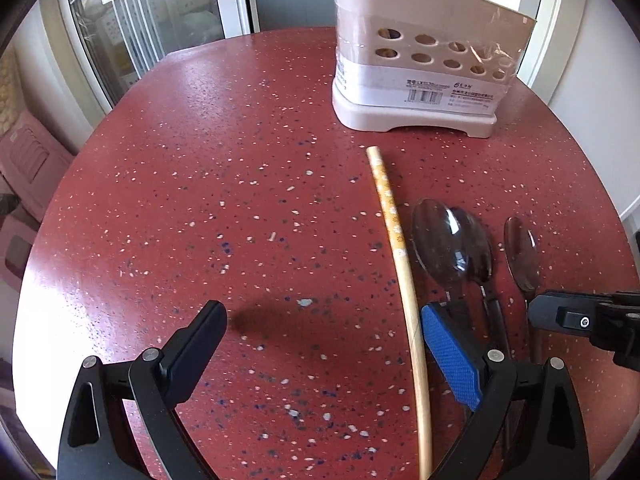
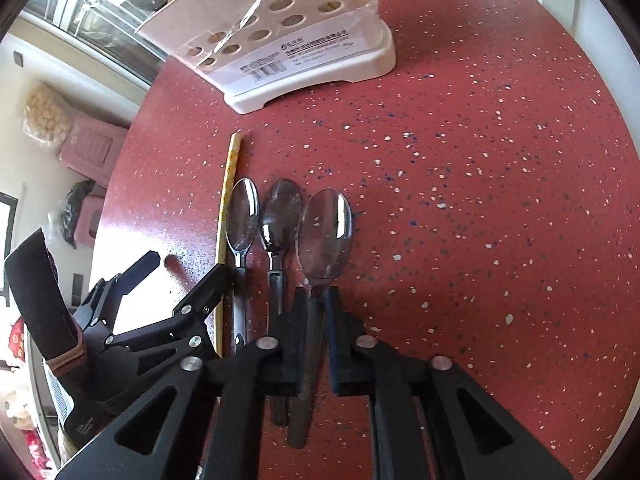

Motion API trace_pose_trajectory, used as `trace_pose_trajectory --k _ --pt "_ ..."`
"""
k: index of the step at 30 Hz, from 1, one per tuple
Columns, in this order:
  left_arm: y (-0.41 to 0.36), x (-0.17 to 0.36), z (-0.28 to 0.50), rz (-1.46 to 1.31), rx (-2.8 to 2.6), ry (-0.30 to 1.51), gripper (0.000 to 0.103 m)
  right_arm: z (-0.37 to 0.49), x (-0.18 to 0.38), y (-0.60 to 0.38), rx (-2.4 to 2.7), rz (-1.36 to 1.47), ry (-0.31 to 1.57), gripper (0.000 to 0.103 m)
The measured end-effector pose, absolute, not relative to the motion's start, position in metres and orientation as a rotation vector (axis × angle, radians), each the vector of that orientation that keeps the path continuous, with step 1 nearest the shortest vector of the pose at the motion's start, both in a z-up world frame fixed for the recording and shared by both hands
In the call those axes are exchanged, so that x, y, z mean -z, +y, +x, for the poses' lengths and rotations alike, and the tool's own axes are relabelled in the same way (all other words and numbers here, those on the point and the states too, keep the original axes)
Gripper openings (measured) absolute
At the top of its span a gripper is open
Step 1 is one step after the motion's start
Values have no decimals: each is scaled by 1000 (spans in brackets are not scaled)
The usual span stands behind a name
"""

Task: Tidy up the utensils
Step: 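Close the left tool on the yellow-patterned chopstick while the right tool holds the spoon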

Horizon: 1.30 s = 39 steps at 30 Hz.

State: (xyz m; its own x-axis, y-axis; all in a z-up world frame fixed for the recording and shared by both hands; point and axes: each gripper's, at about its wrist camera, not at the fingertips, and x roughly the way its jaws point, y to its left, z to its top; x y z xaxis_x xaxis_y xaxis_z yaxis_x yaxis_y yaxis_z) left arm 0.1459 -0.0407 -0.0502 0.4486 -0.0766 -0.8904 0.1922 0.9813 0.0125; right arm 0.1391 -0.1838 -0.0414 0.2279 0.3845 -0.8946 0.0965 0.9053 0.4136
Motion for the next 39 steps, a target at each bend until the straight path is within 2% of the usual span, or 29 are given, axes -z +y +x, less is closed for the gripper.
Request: trace_pose_trajectory --k 2,11,13,14,17,19,28,29,30,31,33,39 --pt "-35 51 146 108 168 1094 103 140 42 -177 -192 392 1347 24" --pt "-33 50 158 164 209 1084 103 155 41 -137 -93 172 1413 23" --pt "-34 49 162 166 244 1095 103 157 41 -129 -70 106 1422 13" --pt "-36 48 165 165 259 1103 103 157 41 -127 -71 88 1420 13" --pt "-39 47 171 193 282 1112 103 157 43 -132 -104 126 1412 12" --pt "-45 45 176 220 318 1123 96 154 44 -140 -127 170 1401 12" --pt "-66 46 204 294 421 1276 89 130 36 -182 -202 243 1331 12" --pt "-69 45 207 301 433 1287 86 130 33 -187 -207 250 1324 12" --pt "-71 44 209 306 445 1291 77 128 32 -191 -216 258 1313 12" --pt "-73 42 210 313 455 1290 61 127 30 -194 -222 263 1303 12" --pt "-78 40 214 316 467 1290 37 126 28 -199 -229 271 1285 12" --pt "-65 38 197 225 423 1189 36 119 21 -213 -247 279 1226 12"
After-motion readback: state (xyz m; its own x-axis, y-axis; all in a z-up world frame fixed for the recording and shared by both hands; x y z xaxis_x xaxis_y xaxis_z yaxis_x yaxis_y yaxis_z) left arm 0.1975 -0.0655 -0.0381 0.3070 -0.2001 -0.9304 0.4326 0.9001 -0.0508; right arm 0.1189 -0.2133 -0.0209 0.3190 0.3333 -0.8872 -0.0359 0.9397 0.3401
